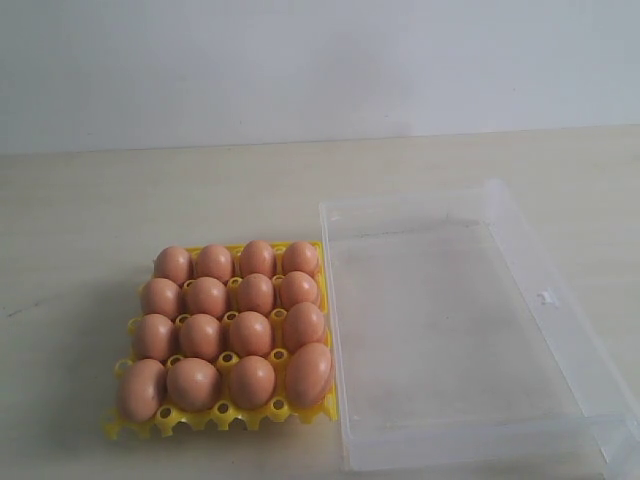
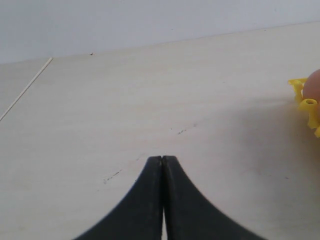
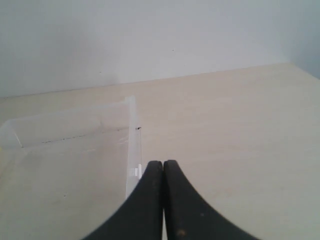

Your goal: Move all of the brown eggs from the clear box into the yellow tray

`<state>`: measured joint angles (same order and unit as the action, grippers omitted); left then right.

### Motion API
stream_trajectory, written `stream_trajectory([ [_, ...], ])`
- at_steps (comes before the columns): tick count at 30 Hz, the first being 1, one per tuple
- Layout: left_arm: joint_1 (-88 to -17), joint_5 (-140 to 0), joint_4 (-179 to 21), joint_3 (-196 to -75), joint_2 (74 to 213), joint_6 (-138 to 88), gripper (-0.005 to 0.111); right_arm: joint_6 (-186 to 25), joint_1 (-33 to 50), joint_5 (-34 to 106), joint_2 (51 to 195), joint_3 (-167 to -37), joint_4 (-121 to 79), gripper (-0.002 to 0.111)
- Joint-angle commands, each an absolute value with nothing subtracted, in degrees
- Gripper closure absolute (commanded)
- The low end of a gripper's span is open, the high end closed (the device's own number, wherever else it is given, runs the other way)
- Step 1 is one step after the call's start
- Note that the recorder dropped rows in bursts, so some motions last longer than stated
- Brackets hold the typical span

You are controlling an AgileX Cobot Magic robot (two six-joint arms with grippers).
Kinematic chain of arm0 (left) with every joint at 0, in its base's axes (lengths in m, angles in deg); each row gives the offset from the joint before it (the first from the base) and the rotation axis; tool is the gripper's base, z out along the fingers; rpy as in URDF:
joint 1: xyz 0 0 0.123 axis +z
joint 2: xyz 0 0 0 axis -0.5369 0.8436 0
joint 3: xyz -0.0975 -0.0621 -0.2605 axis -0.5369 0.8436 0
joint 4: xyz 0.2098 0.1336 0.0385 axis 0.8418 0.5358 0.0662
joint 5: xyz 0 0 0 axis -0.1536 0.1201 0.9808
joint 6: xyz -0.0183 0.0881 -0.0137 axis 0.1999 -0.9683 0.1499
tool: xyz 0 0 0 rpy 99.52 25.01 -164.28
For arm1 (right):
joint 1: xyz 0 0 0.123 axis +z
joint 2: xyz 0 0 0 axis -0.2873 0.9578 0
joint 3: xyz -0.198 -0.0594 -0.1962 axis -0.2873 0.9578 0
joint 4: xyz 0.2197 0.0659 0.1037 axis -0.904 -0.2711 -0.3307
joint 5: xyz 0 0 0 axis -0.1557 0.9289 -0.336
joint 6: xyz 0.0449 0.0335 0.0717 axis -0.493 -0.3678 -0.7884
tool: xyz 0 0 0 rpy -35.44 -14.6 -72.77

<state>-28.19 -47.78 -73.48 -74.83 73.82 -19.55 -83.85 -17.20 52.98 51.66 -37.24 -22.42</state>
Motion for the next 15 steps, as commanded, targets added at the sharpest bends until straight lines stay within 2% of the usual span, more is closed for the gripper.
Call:
stream_trajectory([
  [1,-28.47,-48.30,-73.51,-75.06,73.86,-19.35,0.107,-83.62,-18.51,52.89,51.29,-36.98,-22.47,0.108],
  [15,-28.47,-48.30,-73.51,-75.06,73.86,-19.35,0.107,-83.73,-18.51,53.87,51.29,-36.98,-22.24,0.108],
])
